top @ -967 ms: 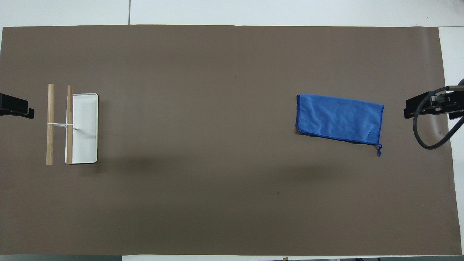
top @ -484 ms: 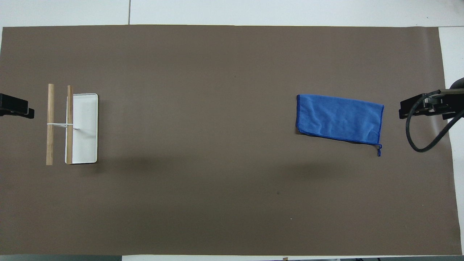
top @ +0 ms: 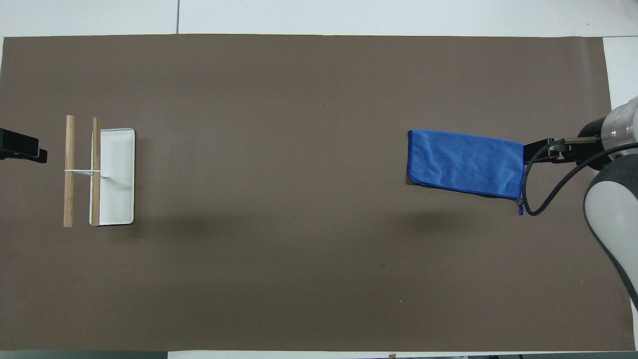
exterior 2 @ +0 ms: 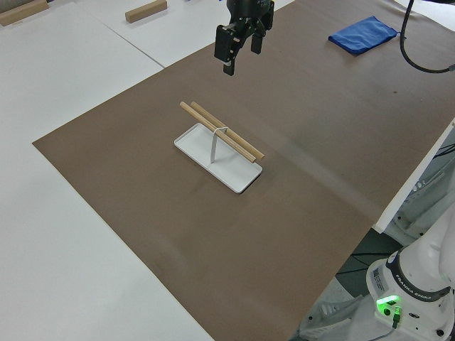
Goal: Right arm passes towel to left arm to hang
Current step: 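Reach the right gripper to the blue towel's near end and grasp it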
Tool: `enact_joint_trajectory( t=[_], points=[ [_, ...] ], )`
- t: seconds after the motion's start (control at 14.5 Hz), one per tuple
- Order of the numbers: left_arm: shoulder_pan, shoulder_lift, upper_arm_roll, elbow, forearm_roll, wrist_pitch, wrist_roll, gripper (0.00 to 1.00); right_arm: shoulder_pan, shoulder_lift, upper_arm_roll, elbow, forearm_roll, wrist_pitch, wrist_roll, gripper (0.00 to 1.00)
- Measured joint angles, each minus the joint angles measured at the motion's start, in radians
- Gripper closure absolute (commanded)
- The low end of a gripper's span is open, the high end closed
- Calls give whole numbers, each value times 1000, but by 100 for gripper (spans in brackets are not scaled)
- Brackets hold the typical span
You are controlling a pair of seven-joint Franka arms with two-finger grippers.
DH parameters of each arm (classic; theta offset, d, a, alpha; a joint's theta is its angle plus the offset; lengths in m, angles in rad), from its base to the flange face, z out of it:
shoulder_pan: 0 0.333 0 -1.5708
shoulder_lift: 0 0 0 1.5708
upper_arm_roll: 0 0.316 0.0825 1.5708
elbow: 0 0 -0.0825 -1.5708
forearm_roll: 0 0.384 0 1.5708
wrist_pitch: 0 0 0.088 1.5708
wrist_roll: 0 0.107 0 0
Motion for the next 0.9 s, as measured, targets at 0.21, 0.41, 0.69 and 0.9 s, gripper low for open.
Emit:
enact_joint_trajectory(
  t=[0.21, 0.41, 0.69, 0.9],
  points=[
    [0, 0, 0, 0, 0, 0, 0, 0, 2, 27, 1, -133, 0, 179, 26, 0],
    [0, 0, 0, 0, 0, 0, 0, 0, 25, 62, 2, -240, 0, 345, 56, 0],
    [0, 0, 0, 0, 0, 0, 0, 0, 22, 116, 2, -312, 0, 503, 45, 0],
    [0, 0, 0, 0, 0, 0, 0, 0, -2, 174, -1, -329, 0, 596, 20, 0]
  ],
)
